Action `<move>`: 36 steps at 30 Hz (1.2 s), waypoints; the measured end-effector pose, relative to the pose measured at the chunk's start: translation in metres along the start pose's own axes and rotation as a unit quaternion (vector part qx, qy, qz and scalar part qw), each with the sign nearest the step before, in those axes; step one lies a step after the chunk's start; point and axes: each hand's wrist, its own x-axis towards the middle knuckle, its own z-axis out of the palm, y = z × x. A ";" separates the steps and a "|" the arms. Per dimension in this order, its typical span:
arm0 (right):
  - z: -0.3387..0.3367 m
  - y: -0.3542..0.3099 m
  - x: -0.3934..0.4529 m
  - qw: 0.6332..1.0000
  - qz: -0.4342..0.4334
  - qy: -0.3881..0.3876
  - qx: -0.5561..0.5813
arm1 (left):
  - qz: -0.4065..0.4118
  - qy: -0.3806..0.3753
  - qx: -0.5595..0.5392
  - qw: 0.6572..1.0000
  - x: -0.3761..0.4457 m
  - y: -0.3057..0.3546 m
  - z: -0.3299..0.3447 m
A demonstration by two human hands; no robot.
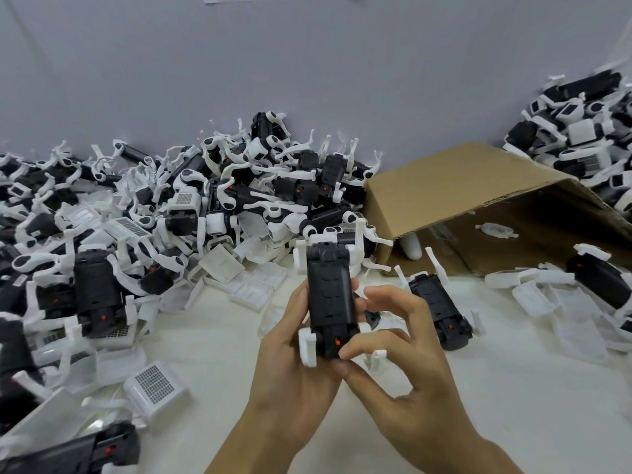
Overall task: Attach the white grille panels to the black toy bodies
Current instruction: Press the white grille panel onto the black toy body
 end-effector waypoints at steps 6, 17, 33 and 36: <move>0.001 -0.002 -0.001 1.000 0.023 0.003 -0.011 | -0.015 0.007 -0.020 1.000 0.002 -0.003 -0.002; -0.001 -0.003 -0.001 0.997 0.067 -0.030 0.028 | -0.008 0.029 -0.027 0.999 0.001 -0.003 0.000; 0.000 -0.003 -0.002 0.998 0.060 -0.007 -0.017 | -0.020 0.030 -0.046 0.998 0.002 -0.003 -0.006; 0.001 -0.003 -0.002 0.997 0.072 -0.005 -0.022 | -0.013 0.028 -0.043 0.999 0.002 -0.002 -0.007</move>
